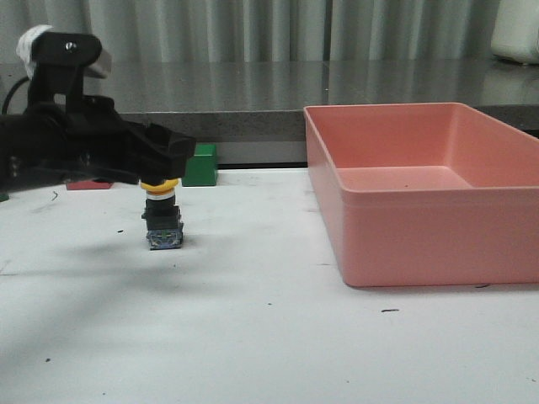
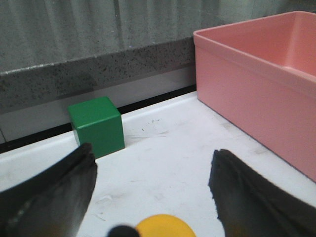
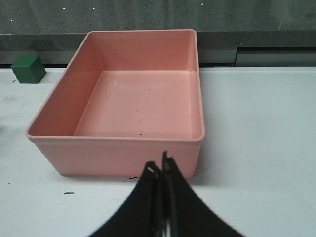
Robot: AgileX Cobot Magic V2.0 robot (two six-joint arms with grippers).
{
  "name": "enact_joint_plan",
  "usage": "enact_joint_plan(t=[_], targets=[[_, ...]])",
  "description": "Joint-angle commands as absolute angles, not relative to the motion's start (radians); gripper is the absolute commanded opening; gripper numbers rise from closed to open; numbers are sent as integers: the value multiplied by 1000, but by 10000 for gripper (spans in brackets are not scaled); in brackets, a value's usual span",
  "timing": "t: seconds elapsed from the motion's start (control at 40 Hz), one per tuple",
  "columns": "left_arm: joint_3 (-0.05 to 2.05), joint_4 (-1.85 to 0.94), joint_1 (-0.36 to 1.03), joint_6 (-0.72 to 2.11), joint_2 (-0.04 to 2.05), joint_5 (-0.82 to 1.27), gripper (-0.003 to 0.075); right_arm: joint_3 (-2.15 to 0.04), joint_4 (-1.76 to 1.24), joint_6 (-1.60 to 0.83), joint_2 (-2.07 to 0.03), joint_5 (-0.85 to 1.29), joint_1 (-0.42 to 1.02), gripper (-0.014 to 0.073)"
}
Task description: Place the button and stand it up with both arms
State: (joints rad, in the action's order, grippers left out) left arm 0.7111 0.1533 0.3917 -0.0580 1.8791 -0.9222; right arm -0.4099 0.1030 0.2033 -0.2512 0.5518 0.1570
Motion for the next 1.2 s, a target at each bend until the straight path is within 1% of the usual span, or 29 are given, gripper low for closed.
enact_joint_plan(t=[0.0,0.12,0.25,0.35,0.4,0.42,0.53,0.57,0.62,0.65,0.97,1.07,1.18], targets=[[744,148,400,-68,1733,-826,484,-434,120,196,-259,470,150,-68],[744,148,400,-74,1550,-572,484,-434,120,196,-259,470,150,-68],[744,148,434,-74,1345,-222,479,-434,120,196,-259,470,150,-68],[744,148,476,-74,1180,10,468,-434,120,196,-259,470,150,-68],[744,148,492,-74,1104,126,425,-434,120,196,-259,470,150,-68],[744,148,497,-74,1060,191,383,-434,120,196,-259,470,150,-68],[744,148,499,-74,911,426,173,-434,120,196,-259,470,150,-68],[744,148,499,-74,837,512,82,-434,120,196,-259,470,150,-68],[741,148,499,-74,766,562,3,-434,120,196,-259,470,150,-68],[736,148,499,-74,729,570,-19,-434,120,196,-259,470,150,-68],[627,140,499,-74,190,603,-20,-434,120,196,-259,470,150,-68],[623,125,499,-74,91,623,-20,-434,120,196,-259,470,150,-68],[623,125,499,-74,67,623,-20,-434,120,196,-259,470,150,-68]])
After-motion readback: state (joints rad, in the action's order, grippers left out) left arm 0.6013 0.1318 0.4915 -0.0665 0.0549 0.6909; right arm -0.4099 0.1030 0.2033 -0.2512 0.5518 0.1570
